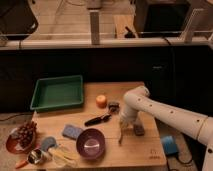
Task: Place fork in table surface
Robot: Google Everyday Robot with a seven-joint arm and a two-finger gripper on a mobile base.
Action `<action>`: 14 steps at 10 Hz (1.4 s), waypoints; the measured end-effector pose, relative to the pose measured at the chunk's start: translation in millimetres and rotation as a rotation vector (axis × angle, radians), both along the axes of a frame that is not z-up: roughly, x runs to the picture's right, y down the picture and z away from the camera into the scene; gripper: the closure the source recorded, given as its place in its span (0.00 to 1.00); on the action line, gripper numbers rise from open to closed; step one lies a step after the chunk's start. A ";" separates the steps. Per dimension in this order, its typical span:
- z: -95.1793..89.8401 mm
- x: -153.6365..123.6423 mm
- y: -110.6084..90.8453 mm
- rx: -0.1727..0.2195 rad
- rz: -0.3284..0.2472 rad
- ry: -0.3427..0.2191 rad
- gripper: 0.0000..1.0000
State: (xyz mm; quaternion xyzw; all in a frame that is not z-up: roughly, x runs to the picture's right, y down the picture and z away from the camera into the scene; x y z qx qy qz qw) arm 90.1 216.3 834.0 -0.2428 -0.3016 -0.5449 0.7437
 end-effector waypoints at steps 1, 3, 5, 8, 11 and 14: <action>0.2 -6.2 3.5 0.008 -0.005 0.018 0.61; 0.6 -20.7 7.5 0.021 0.015 0.057 0.41; 1.5 -15.5 4.5 0.033 0.053 0.101 0.22; -1.5 -6.3 -1.7 0.037 0.083 0.120 0.20; -11.1 -6.7 -8.8 0.039 0.094 0.154 0.20; -15.1 -1.2 -16.0 0.051 0.150 0.207 0.20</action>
